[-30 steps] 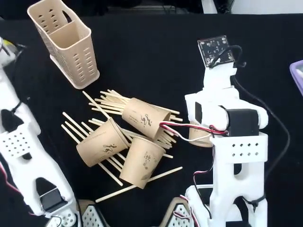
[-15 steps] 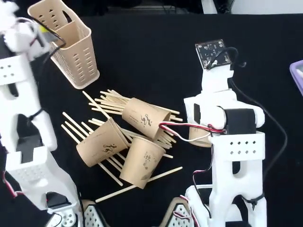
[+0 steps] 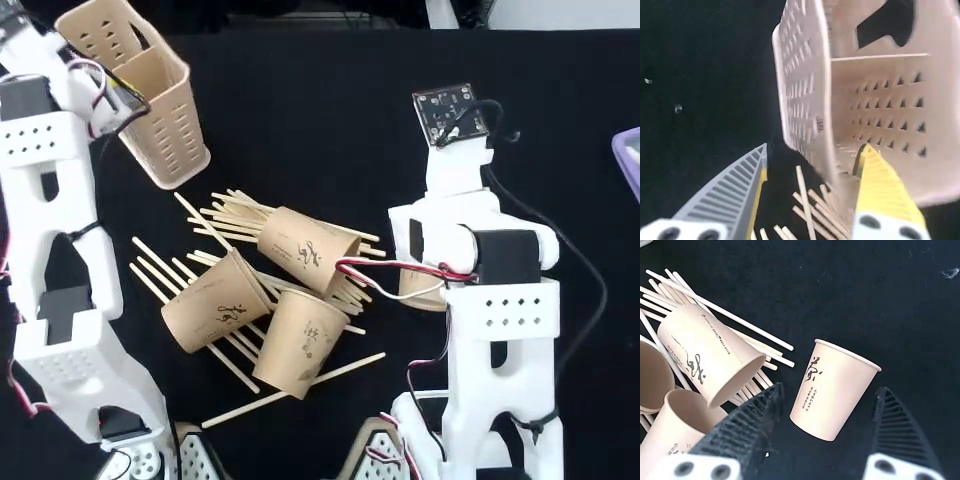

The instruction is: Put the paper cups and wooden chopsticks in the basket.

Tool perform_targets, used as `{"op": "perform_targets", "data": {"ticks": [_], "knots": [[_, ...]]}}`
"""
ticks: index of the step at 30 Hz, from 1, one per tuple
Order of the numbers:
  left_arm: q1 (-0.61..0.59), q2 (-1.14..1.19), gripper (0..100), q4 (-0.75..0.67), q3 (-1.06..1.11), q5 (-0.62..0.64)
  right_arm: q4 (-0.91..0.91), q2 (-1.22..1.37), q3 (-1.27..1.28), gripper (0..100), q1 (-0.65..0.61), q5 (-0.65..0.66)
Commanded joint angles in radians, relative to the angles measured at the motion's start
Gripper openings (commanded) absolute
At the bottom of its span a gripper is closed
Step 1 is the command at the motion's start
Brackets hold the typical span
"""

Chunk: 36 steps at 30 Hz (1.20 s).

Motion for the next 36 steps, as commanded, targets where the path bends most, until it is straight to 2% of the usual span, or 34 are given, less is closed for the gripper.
{"op": "perform_targets", "data": {"ticks": [1, 4, 6, 12, 15, 20, 25, 30, 36], "knots": [[0.008, -0.041, 25, -0.034, 0.051, 0.002, 0.003, 0.001, -0.001, 29.2, -0.005, 0.008], [0.01, -0.072, 10, 0.008, 0.03, 0.0, 0.002, 0.001, -0.001, 29.2, -0.005, 0.008], [0.033, -0.095, 2, 0.017, 0.007, -0.072, -0.005, 0.001, -0.002, 29.2, -0.005, 0.008], [0.162, -0.172, 3, 0.132, -0.048, -0.387, -0.006, -0.007, -0.019, 29.2, 0.009, 0.008], [0.226, -0.218, 3, 0.199, -0.077, -0.496, -0.005, -0.05, -0.036, 29.2, 0.052, 0.008], [0.312, -0.293, 3, 0.247, -0.09, -0.571, -0.006, -0.193, -0.044, 29.2, 0.114, 0.008], [0.384, -0.382, 3, 0.247, -0.082, -0.618, -0.034, -0.335, -0.039, 29.2, 0.106, 0.003], [0.453, -0.439, 3, 0.244, -0.081, -0.649, -0.21, -0.384, 0.038, 29.2, 0.106, -0.002], [0.466, -0.439, 3, 0.212, -0.079, -0.649, -0.459, -0.275, 0.154, 26.0, 0.074, -0.002]]}}
